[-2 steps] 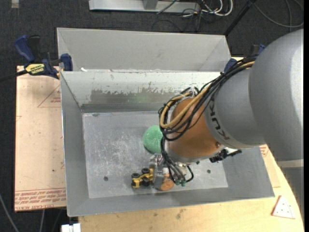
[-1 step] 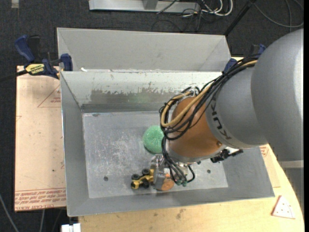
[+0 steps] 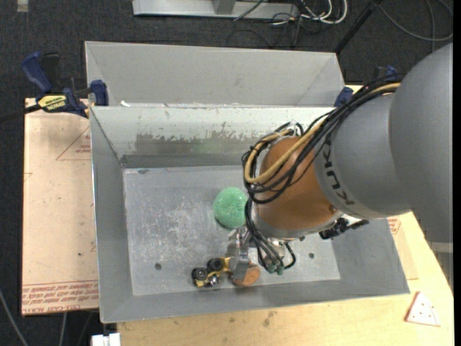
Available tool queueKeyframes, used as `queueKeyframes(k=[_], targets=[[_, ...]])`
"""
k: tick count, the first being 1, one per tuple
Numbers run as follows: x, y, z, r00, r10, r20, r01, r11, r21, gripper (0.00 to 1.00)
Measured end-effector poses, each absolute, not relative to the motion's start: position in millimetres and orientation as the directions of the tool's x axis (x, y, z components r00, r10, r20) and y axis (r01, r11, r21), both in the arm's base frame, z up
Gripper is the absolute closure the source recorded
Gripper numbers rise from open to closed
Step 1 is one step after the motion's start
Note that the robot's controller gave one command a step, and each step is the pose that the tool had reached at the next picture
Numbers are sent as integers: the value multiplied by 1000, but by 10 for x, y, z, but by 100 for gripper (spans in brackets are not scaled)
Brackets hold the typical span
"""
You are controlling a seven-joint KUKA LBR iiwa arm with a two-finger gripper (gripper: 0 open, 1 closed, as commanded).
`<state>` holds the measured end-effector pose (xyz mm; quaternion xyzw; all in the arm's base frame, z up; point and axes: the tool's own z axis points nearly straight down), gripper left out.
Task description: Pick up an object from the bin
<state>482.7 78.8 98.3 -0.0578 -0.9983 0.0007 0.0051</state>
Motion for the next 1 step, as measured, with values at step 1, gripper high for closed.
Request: queueKeyframes(k=[1], targets=[[4837, 791, 1221, -993, 115, 7, 115, 993, -1, 100]])
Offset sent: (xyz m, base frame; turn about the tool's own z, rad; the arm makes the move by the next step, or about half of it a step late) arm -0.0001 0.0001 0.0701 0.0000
